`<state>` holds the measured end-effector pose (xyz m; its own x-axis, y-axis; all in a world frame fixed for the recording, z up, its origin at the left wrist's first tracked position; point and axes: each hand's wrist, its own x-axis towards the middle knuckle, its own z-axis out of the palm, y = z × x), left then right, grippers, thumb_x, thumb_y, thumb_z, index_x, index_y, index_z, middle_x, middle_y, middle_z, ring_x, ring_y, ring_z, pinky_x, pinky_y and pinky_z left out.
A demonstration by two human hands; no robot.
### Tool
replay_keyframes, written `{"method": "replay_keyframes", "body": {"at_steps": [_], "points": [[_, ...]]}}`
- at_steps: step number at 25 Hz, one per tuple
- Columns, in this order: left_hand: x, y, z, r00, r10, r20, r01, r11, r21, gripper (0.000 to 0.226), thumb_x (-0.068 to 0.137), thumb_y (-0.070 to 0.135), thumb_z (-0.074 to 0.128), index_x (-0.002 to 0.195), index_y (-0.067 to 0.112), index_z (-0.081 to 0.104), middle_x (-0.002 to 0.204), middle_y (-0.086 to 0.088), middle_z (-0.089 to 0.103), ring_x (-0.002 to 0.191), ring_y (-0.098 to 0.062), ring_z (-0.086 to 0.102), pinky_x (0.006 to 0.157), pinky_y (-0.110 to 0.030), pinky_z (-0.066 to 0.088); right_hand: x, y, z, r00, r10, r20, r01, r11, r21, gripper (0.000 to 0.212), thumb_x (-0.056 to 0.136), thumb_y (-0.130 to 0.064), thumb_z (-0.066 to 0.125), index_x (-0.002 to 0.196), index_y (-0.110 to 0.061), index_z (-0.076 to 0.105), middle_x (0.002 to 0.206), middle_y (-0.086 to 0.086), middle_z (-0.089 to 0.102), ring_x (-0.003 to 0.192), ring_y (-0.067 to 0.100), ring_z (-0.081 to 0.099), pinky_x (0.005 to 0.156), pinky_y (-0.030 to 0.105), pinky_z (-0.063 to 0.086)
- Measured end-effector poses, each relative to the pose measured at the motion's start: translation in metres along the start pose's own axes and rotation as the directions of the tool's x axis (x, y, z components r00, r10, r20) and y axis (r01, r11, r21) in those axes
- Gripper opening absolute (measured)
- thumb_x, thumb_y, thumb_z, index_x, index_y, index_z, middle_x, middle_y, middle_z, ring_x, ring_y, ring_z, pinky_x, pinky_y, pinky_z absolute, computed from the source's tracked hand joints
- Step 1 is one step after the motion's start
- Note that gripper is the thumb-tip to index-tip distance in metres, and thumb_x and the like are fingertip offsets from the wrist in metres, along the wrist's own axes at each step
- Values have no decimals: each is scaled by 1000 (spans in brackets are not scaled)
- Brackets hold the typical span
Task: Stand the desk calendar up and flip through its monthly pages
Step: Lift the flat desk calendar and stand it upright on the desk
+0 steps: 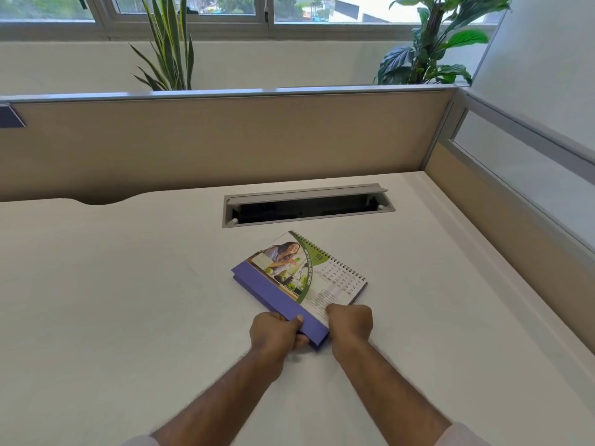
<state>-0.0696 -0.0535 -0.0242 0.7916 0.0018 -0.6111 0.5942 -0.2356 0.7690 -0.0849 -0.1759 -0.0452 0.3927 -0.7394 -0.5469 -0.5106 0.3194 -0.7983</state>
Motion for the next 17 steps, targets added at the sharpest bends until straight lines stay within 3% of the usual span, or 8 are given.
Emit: {"method": "replay_keyframes", "body": {"at_steps": [3, 6, 8, 10, 11, 13, 15, 17], "points": [[-14, 6, -1, 990, -10, 137, -6, 993, 120, 25, 89, 24, 71, 92, 0, 69, 72, -14, 75, 54, -22, 70, 57, -33, 62, -3, -5, -12, 995, 68, 69, -77, 987, 138, 9, 75, 0, 71, 79, -5, 66, 81, 11, 69, 75, 31, 70, 71, 43, 62], [-12, 21, -23, 959, -10, 283, -119, 893, 435, 32, 89, 38, 69, 88, 7, 70, 78, -8, 73, 57, -19, 68, 52, -28, 57, 1, -10, -26, 987, 83, 137, -110, 973, 202, 10, 80, 4, 70, 77, -4, 65, 87, 15, 70, 80, 34, 70, 75, 43, 59], [5, 31, -45, 960, 184, 212, -279, 716, 639, 30, 88, 41, 64, 76, 14, 65, 77, -3, 69, 65, -20, 65, 57, -30, 54, 6, -15, -35, 986, 78, 149, -107, 974, 197, 13, 83, 5, 67, 78, -5, 62, 88, 13, 68, 85, 33, 69, 82, 47, 59], [23, 40, -65, 889, 453, 72, -353, 576, 737, 25, 87, 41, 62, 90, 16, 67, 99, -6, 64, 90, -23, 63, 77, -35, 51, 11, -18, -42, 985, 56, 164, -89, 975, 204, 16, 85, 4, 64, 76, -8, 61, 90, 12, 67, 86, 33, 68, 84, 50, 58], [32, 45, -73, 851, 524, 16, -376, 589, 716, 33, 88, 40, 62, 110, 15, 65, 115, -9, 60, 104, -26, 61, 87, -36, 48, 13, -19, -44, 982, 42, 183, -80, 975, 205, 14, 87, 4, 63, 79, -7, 62, 92, 13, 67, 87, 33, 68, 85, 51, 58], [46, 55, -83, 864, 503, -20, -399, 710, 581, 55, 92, 38, 61, 139, 11, 50, 136, -13, 52, 122, -28, 54, 97, -37, 44, 15, -21, -48, 976, -1, 219, -44, 979, 199, 9, 90, 2, 60, 91, -4, 66, 98, 14, 69, 89, 33, 69, 86, 51, 58], [52, 63, -85, 919, 392, 39, -372, 830, 416, 68, 94, 38, 60, 150, 10, 35, 142, -11, 51, 125, -27, 52, 94, -34, 42, 15, -23, -53, 970, -84, 229, 42, 982, 184, 15, 91, 2, 57, 96, -5, 69, 99, 13, 72, 90, 32, 70, 87, 51, 58], [53, 65, -83, 942, 308, 135, -334, 901, 275, 70, 94, 34, 62, 152, 10, 31, 137, -10, 56, 120, -25, 55, 91, -33, 43, 10, -26, -60, 949, -200, 244, 154, 968, 197, 24, 92, 2, 56, 88, -17, 70, 98, 9, 74, 92, 30, 71, 86, 49, 58]]}}
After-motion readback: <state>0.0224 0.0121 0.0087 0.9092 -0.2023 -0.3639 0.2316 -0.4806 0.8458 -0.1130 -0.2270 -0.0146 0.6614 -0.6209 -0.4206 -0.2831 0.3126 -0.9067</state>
